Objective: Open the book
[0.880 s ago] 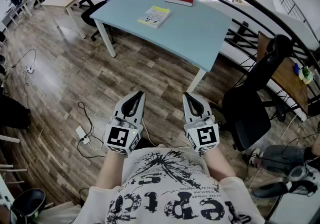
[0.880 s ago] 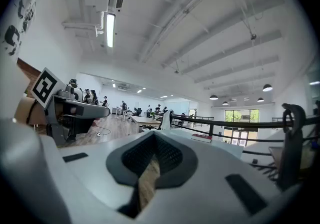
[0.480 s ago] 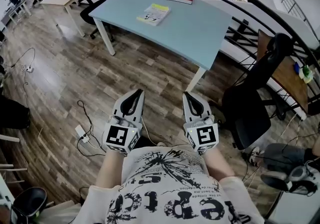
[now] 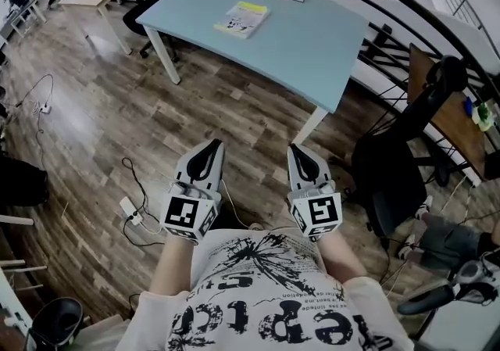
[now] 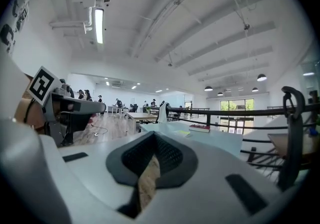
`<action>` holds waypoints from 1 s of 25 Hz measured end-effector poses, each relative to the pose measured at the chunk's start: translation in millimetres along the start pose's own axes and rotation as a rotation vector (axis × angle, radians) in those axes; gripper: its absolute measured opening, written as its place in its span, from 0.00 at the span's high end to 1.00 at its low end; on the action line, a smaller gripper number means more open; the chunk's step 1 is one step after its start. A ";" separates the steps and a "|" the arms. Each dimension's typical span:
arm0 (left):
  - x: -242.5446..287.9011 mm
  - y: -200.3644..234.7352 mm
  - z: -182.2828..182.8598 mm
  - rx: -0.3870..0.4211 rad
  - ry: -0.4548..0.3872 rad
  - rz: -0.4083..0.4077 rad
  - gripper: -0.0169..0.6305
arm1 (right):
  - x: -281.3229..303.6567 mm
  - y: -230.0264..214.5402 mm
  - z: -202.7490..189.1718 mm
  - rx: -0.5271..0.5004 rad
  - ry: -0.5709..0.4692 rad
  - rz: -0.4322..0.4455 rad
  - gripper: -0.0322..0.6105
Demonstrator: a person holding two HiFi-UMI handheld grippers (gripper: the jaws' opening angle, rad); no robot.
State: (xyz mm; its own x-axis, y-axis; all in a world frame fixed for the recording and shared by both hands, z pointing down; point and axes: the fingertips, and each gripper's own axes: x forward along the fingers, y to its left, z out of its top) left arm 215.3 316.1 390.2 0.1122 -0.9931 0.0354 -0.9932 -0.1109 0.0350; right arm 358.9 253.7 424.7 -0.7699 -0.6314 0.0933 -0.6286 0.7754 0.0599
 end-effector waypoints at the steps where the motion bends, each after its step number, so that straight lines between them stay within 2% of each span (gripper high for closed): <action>1: 5.6 8.2 -1.1 -0.003 0.000 0.002 0.93 | 8.6 -0.8 -1.1 0.000 0.004 -0.002 0.94; 5: 32.0 47.6 -2.0 -0.004 0.003 -0.019 0.93 | 54.3 -0.6 0.0 -0.005 0.014 -0.020 0.94; 10: 72.3 124.8 3.5 -0.007 0.007 -0.069 0.93 | 134.9 12.8 10.6 -0.001 0.029 -0.070 0.94; 19: 172.7 275.3 24.8 0.008 0.033 -0.207 0.93 | 301.0 19.4 37.6 0.020 0.053 -0.202 0.94; 25: 224.7 336.0 37.1 0.059 0.061 -0.306 0.93 | 375.0 13.7 51.0 0.041 0.074 -0.296 0.94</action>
State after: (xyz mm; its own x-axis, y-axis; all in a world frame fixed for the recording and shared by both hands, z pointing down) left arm -94.3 54.3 372.8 0.4063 -0.9091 0.0920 -0.9128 -0.4083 -0.0041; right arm 56.0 26.9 409.8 -0.5432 -0.8261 0.1501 -0.8297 0.5556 0.0549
